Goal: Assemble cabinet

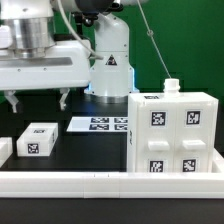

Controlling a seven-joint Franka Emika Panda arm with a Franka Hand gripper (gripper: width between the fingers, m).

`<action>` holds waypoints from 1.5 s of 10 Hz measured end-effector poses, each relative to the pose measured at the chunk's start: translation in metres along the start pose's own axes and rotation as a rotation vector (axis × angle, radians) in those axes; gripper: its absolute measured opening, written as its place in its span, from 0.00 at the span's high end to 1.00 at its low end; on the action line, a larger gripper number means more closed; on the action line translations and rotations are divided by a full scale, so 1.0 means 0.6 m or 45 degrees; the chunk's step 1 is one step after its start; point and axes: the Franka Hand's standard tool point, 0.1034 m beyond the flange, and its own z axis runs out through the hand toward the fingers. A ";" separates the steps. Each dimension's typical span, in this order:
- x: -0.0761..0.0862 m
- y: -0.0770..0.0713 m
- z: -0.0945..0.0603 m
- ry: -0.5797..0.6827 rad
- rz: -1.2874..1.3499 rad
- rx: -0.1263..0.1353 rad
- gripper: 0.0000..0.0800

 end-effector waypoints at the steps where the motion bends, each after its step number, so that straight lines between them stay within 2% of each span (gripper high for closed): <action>1: 0.002 0.000 0.003 0.016 -0.023 -0.005 0.19; 3: 0.000 0.003 0.015 0.010 -0.037 0.006 0.19; 5: -0.009 -0.003 0.040 -0.022 -0.076 0.013 0.19; 8: -0.019 -0.012 0.061 -0.018 -0.109 0.000 0.19; 12: -0.023 0.006 0.055 -0.011 -0.118 -0.008 0.19; 15: -0.029 0.007 0.067 -0.021 -0.121 -0.008 0.19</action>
Offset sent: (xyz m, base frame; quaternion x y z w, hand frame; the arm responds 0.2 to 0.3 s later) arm 0.0020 0.0029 -0.0204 -0.0005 0.0000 -0.0439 0.9990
